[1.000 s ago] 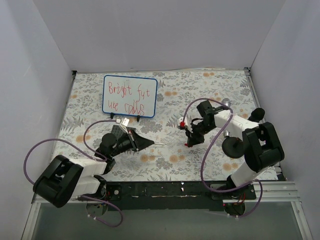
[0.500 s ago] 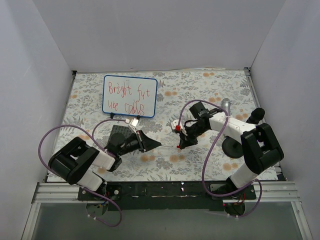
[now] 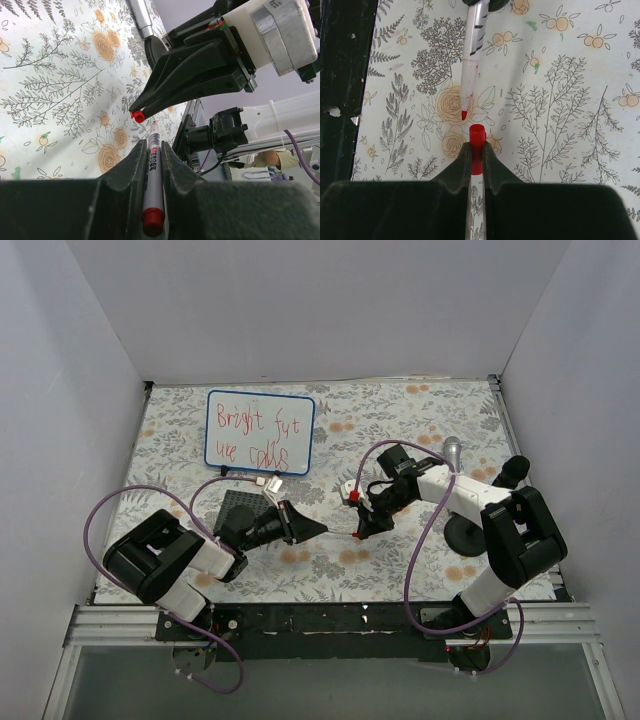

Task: Write a sentence on the whiteboard
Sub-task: Insert the whiteboard marker without the cap into the pen cap.

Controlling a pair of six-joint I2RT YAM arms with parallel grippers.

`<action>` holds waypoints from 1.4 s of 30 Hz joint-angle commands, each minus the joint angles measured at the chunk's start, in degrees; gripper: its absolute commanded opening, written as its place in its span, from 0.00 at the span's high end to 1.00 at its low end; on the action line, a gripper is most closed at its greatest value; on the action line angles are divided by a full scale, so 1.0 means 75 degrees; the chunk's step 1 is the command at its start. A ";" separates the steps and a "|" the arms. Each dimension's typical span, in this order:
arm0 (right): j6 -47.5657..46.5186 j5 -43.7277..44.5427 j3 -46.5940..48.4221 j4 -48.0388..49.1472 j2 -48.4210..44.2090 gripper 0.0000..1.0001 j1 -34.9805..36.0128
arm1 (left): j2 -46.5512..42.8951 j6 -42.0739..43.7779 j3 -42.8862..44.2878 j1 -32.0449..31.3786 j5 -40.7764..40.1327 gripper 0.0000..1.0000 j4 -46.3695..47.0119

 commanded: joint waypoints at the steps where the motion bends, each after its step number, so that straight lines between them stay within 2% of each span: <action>1: 0.0066 -0.0280 0.0123 0.0093 -0.0013 0.99 0.0050 | -0.0016 0.0225 0.0214 -0.0066 -0.0259 1.00 -0.0039; 19: 0.0137 -0.0221 0.0181 0.0093 0.0069 0.99 0.0074 | -0.0109 0.0600 0.0449 -0.0159 -0.0353 1.00 -0.0754; 42: 0.0219 -0.0174 0.0251 0.0116 0.0139 0.99 0.0074 | 0.0160 0.0682 0.0566 -0.0183 -0.0189 1.00 -0.0836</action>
